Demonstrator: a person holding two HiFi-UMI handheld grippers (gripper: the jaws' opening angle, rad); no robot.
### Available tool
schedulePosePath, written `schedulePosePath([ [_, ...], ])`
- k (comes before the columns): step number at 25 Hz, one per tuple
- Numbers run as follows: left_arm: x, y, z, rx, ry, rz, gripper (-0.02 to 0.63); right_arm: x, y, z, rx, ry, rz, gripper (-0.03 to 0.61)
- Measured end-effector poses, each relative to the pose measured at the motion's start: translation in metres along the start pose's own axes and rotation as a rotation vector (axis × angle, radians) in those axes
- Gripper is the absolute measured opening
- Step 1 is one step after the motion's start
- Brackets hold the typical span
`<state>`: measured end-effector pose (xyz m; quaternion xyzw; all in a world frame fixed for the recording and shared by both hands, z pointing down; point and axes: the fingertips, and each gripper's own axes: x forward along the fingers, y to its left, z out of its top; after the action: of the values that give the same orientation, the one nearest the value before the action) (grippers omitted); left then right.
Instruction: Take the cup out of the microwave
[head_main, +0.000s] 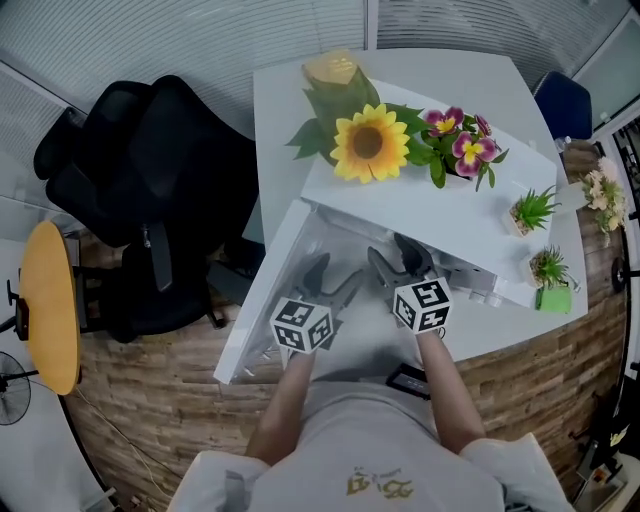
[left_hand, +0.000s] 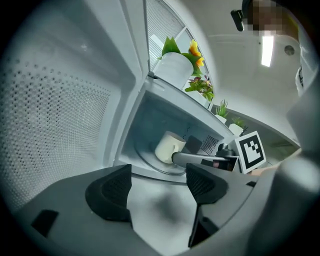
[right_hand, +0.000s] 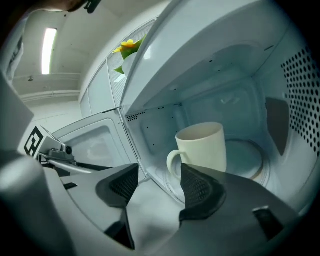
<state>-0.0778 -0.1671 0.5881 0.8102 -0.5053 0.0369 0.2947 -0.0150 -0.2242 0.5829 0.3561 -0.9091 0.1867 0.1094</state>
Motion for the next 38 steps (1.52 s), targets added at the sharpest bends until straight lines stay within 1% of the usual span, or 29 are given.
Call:
schedulePosePath([
  [7,0.0,0.007,-0.008,-0.022,0.009,0.025,0.344,0.013,-0.001,0.001,-0.012,-0.009,0.018,0.256],
  [12,-0.001,0.01,-0.014,-0.037,0.016,0.039,0.342,0.019,0.001,0.002,-0.055,-0.018,0.039,0.244],
  [19,0.002,0.013,-0.018,-0.047,0.023,0.048,0.342,0.025,0.003,0.002,-0.085,-0.032,0.072,0.235],
  [24,0.003,0.014,-0.02,-0.054,0.028,0.05,0.341,0.027,0.004,0.003,-0.093,-0.04,0.07,0.227],
  [28,0.002,0.014,-0.022,-0.058,0.033,0.05,0.341,0.027,0.002,0.003,-0.103,-0.044,0.048,0.216],
  [30,0.002,0.014,-0.022,-0.061,0.034,0.049,0.339,0.027,-0.001,0.004,-0.108,-0.047,0.03,0.195],
  [32,0.002,0.014,-0.023,-0.065,0.033,0.046,0.339,0.027,-0.005,0.005,-0.102,-0.056,0.007,0.156],
  [35,0.002,0.014,-0.022,-0.063,0.031,0.045,0.337,0.025,-0.012,0.009,-0.092,-0.076,-0.023,0.07],
  [36,0.002,0.014,-0.022,-0.06,0.029,0.045,0.336,0.025,-0.013,0.01,-0.099,-0.078,-0.027,0.057],
  [38,0.003,0.014,-0.021,-0.055,0.024,0.045,0.334,0.025,-0.013,0.01,-0.12,-0.078,-0.029,0.055],
])
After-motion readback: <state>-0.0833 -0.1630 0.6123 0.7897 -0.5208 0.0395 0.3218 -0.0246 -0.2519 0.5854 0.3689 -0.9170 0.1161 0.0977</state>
